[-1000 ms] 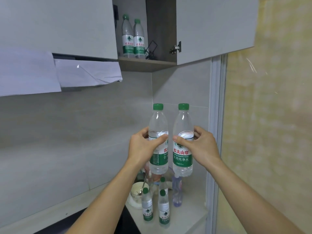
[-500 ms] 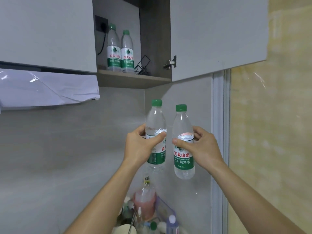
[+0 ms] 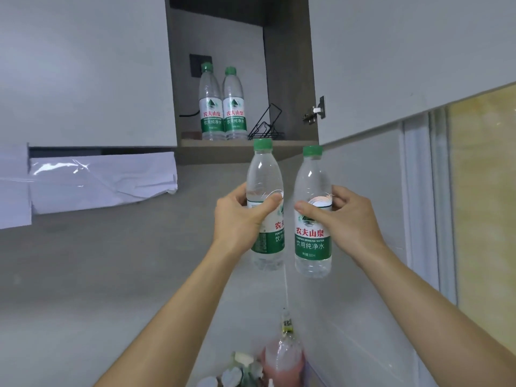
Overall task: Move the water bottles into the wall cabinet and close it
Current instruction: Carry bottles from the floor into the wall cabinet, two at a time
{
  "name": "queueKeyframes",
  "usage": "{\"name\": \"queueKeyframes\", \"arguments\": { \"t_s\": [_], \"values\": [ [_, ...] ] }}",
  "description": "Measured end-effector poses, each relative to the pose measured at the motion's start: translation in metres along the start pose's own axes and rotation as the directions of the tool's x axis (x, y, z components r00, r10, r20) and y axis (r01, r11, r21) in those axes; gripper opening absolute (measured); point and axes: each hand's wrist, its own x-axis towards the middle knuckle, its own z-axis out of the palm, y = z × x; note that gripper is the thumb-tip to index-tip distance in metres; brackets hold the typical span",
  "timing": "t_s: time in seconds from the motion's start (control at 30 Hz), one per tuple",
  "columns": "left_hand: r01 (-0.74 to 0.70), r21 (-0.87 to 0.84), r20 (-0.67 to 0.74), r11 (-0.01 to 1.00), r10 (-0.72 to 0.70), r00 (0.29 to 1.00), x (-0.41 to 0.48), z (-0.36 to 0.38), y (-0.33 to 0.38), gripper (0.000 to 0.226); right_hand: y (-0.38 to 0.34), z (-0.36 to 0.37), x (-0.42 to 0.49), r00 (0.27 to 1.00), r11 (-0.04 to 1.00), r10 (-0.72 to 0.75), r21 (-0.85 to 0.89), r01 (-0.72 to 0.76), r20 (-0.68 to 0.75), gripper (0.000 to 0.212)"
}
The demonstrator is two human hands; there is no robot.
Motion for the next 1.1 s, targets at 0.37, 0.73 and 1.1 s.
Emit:
{"name": "queueKeyframes", "arguments": {
  "t_s": [0.37,0.73,1.1],
  "values": [
    [-0.037,0.284,-0.137,0.958,0.079,0.987,0.051,0.023,0.047,0.029,-0.021,-0.02,0.069,0.991,0.991,-0.12,0.07,0.115,0.067,0.045],
    [0.014,0.234,-0.156,0.972,0.023,0.987,0.112,0.041,0.06,0.027,-0.036,-0.007,0.142,0.984,0.983,-0.153,0.114,0.143,0.093,0.042],
    [-0.021,0.277,-0.177,0.961,0.073,0.982,0.194,0.048,0.071,0.037,-0.058,0.022,0.223,0.98,0.957,-0.197,0.221,0.188,0.02,0.037]
  ]
}}
